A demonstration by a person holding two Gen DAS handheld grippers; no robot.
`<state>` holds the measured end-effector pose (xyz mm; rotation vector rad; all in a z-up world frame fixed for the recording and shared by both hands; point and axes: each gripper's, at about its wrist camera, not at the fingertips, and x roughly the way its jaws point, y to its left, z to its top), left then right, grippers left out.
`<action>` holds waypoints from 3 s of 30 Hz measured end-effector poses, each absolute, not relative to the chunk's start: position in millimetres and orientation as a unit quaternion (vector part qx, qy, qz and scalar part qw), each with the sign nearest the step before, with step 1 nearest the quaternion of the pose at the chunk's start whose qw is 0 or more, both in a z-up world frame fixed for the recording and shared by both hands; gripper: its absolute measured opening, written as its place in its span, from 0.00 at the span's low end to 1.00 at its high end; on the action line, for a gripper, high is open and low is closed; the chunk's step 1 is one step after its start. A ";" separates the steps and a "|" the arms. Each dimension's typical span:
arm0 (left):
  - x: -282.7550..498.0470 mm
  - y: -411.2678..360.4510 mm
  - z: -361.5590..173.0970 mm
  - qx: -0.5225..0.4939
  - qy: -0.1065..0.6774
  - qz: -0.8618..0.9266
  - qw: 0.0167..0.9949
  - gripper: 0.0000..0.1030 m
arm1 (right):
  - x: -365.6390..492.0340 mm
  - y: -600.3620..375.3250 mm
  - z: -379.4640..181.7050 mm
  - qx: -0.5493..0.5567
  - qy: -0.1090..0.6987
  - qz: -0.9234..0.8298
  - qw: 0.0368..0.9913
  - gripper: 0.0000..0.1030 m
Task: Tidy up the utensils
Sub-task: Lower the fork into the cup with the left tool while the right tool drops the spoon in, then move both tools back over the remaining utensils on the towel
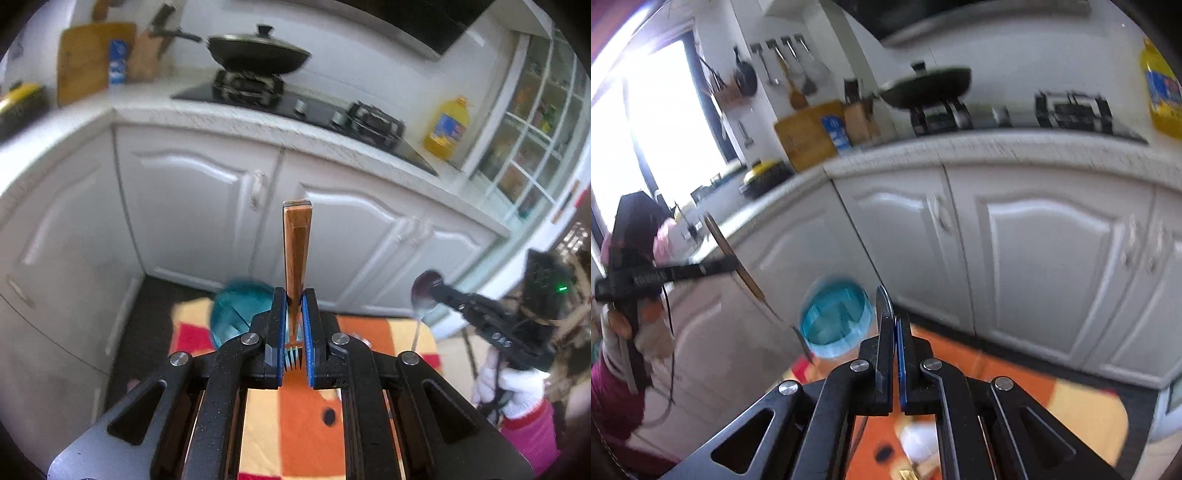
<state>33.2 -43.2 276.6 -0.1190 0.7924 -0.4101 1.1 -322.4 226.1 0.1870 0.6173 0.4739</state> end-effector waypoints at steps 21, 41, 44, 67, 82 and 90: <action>87.0 -45.3 172.8 -0.015 0.434 -0.121 0.893 0.07 | 124.0 -184.3 187.1 -0.060 0.243 0.177 0.952 0.01; 61.3 -35.8 172.2 -0.047 0.433 -0.109 0.894 0.49 | 80.2 -224.9 167.6 0.023 0.330 0.228 0.916 0.30; 48.7 -40.4 176.0 -0.044 0.432 -0.113 0.894 0.49 | 64.4 -233.2 170.1 0.033 0.338 0.222 0.914 0.32; -32.5 -116.5 166.9 -0.002 0.426 -0.193 0.884 0.49 | -79.5 -339.0 145.9 0.026 0.391 0.107 0.914 0.40; -28.9 -153.1 93.9 -0.022 0.509 -0.272 0.816 0.49 | -93.1 -406.7 65.2 0.081 0.456 0.055 0.885 0.40; -12.2 -165.5 55.2 -0.057 0.542 -0.285 0.789 0.51 | -84.5 -437.6 22.2 0.158 0.476 0.052 0.864 0.40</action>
